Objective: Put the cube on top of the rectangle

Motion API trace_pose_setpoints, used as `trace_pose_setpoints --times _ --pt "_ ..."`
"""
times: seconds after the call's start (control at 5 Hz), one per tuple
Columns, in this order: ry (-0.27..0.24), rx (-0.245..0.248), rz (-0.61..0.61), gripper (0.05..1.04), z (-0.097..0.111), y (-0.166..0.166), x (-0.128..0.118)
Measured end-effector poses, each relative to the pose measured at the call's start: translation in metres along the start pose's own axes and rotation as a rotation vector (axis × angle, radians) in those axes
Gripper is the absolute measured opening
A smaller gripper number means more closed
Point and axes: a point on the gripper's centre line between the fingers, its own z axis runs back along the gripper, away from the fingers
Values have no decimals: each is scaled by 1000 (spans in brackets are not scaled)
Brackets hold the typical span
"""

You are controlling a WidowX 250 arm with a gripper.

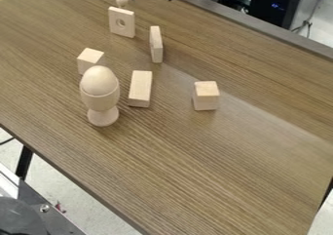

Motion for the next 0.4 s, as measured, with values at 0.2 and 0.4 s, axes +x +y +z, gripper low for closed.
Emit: trace_pose_setpoints --times 0.2,0.4 --pt "39 17 -3 999 -13 3 -9" --pt "87 33 -9 999 -24 7 -26"
